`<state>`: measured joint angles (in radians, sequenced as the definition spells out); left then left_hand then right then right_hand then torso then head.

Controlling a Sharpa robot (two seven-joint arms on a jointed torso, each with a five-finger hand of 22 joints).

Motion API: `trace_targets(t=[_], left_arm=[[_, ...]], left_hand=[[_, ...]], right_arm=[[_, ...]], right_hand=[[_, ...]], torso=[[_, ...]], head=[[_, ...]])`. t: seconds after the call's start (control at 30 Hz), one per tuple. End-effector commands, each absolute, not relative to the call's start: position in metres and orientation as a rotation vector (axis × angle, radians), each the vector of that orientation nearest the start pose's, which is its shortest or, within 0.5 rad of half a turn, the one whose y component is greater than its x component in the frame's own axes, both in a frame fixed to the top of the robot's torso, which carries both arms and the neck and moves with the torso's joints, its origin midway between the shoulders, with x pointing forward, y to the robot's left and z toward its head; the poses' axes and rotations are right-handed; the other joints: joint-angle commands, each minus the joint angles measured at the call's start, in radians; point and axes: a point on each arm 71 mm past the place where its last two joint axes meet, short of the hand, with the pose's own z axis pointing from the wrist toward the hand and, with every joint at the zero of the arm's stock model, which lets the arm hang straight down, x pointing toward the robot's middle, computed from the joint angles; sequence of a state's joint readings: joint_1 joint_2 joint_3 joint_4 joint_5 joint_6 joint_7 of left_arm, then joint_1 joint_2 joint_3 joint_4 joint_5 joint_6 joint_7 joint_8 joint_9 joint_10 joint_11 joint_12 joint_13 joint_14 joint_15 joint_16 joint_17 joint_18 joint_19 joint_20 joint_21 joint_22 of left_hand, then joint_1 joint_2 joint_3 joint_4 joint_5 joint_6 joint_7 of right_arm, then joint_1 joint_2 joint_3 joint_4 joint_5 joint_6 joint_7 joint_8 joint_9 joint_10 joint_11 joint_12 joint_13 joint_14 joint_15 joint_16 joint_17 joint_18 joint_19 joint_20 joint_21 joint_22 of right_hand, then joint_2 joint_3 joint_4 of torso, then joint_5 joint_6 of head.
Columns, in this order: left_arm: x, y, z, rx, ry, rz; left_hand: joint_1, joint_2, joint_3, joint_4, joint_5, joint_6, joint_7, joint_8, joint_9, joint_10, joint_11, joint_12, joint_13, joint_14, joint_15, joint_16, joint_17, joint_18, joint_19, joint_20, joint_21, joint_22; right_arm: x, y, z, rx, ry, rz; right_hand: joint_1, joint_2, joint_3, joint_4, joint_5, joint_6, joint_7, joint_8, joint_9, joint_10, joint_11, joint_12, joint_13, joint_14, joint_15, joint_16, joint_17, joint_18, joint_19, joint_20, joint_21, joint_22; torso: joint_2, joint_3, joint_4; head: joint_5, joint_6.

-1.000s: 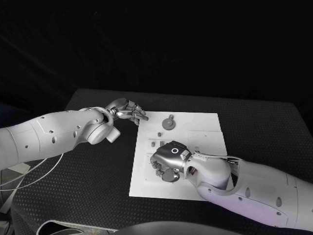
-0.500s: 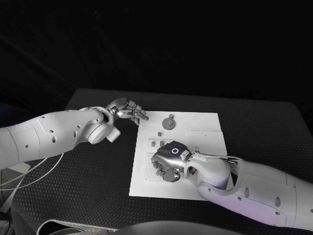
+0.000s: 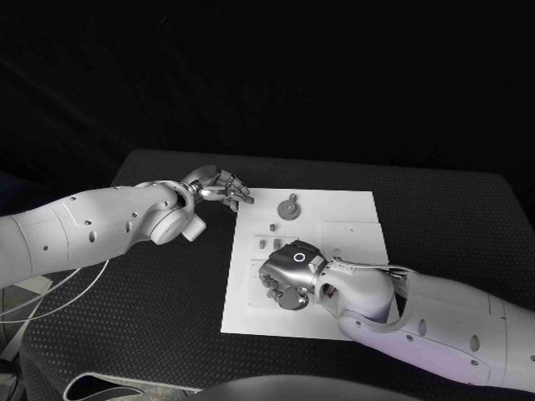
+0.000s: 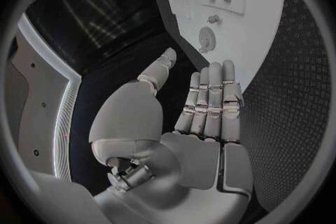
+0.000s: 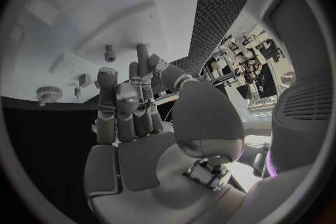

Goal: Assemble the parts on the task board

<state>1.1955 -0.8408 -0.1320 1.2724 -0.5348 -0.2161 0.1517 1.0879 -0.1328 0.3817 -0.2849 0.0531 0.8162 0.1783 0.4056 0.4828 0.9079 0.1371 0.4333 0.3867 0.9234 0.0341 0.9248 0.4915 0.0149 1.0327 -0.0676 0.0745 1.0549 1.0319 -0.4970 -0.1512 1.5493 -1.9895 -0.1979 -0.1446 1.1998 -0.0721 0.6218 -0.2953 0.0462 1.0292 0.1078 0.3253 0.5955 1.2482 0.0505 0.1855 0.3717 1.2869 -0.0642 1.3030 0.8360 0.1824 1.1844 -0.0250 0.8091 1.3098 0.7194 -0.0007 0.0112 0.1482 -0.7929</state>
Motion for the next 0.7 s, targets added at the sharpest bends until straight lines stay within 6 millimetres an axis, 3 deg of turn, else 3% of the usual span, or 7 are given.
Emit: trace_targets(t=[0.03,0.7], left_arm=[[0.511,0.278,-0.235,-0.706,1.793,-1.019],[0.511,0.277,-0.235,-0.706,1.793,-1.020]], left_hand=[[-0.010,0.003,0.005,0.000,-0.003,-0.004,0.000,-0.005,-0.001,-0.009,0.000,0.004,0.000,0.008,0.001,-0.007,0.002,-0.001,0.006,0.003,0.000,0.001],[-0.010,0.003,0.006,0.000,-0.003,-0.004,0.000,-0.005,-0.002,-0.009,0.000,0.005,0.000,0.009,0.001,-0.007,0.003,0.000,0.006,0.003,0.000,0.001]], right_arm=[[0.377,-0.015,-0.284,-0.896,1.644,0.759],[0.375,-0.015,-0.297,-0.920,1.680,0.746]], right_hand=[[0.032,0.038,0.003,0.000,0.004,0.002,0.000,0.005,0.002,0.052,-0.020,0.007,0.001,-0.006,-0.016,0.002,0.001,0.079,0.001,-0.007,0.005,0.014],[0.031,0.038,0.003,0.000,0.004,0.002,0.000,0.004,0.003,0.053,-0.020,0.006,0.002,-0.006,-0.016,0.001,0.001,0.079,0.000,-0.007,0.005,0.014]], torso=[[0.000,0.0006,0.0007],[0.001,0.0009,0.0002]], head=[[0.000,0.000],[0.004,-0.007]])
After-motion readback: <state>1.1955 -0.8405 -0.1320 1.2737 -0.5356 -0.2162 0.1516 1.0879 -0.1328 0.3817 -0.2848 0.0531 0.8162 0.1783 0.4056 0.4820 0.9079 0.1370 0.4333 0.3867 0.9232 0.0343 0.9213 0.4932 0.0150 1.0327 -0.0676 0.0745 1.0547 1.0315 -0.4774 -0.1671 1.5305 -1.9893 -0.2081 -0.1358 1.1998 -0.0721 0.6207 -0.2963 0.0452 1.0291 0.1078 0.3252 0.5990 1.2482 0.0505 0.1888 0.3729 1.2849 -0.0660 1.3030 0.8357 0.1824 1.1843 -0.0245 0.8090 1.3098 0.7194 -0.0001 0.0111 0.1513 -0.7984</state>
